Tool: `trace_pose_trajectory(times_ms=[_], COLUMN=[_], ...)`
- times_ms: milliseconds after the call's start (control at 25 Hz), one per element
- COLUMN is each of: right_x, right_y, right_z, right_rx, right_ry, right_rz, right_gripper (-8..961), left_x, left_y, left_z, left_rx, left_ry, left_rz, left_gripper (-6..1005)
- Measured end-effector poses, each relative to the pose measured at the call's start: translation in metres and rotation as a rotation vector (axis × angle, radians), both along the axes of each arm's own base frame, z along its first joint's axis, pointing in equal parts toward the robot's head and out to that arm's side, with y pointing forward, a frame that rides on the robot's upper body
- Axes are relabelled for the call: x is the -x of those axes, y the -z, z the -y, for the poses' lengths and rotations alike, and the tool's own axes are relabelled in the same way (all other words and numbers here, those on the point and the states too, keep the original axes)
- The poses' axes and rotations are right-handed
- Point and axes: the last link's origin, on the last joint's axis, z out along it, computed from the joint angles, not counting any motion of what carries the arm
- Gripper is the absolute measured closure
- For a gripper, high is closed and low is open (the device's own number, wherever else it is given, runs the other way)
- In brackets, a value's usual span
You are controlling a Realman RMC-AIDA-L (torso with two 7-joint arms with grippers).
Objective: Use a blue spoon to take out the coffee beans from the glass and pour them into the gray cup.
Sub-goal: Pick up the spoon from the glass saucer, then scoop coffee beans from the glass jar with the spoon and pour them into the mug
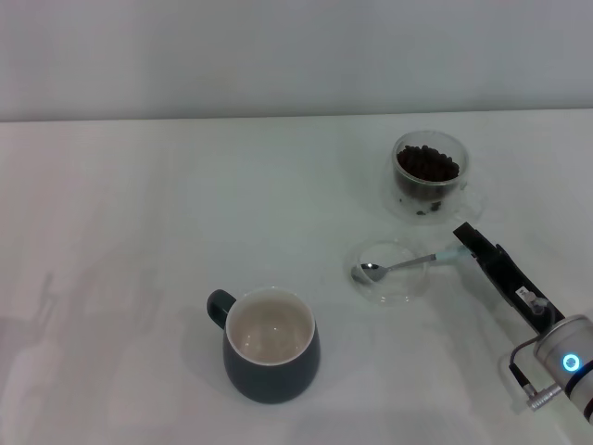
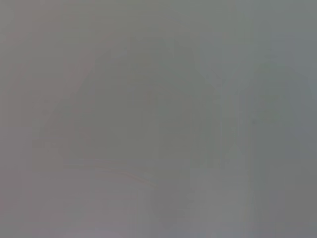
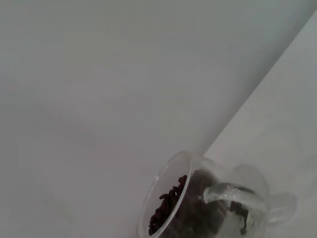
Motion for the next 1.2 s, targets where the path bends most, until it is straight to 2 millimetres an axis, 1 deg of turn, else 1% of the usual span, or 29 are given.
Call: trace_pose_trajectory(times_ms=[40,280,400,560,720,1040,1200], right_x=[0.0,0.0,0.0,0.002,0.001,-0.002,-0.002], right_y=[0.0,0.001,0.0,-0.006,-0.011,-0.038,-0.061], right_z=[0.0,0.002,0.003,0.006,0.007,0.005,-0.004], right_rx=[0.001,0.008,0.009,-0.012,-0.027,-0.094,-0.141], right_ry=[-0.001,-0.009,-0.017,-0.054,-0.07,-0.149,-0.227], right_rz=[0.0,0.001,0.001,-0.025,-0.042,-0.095,-0.087], right_gripper=[596,604,665,791,797,809,809], left_x=[0.0,0.0,0.0,-0.001,-0.001,-0.001,-0.002], left_y=[0.0,0.0,0.0,0.001,0.001,0.003,0.005], left_z=[0.0,0.001,0.001,0.001,0.001,0.002,0.002], left_rx=[0.0,-0.001,-0.002,-0.003,-0.003,0.002,0.007], left_ry=[0.0,-0.002,-0.001,0.001,0.002,-0.005,-0.005], left_rz=[0.0,0.002,0.002,0.004,0.007,0.012,0.026], left_gripper=[194,194,194,195,195,196,197])
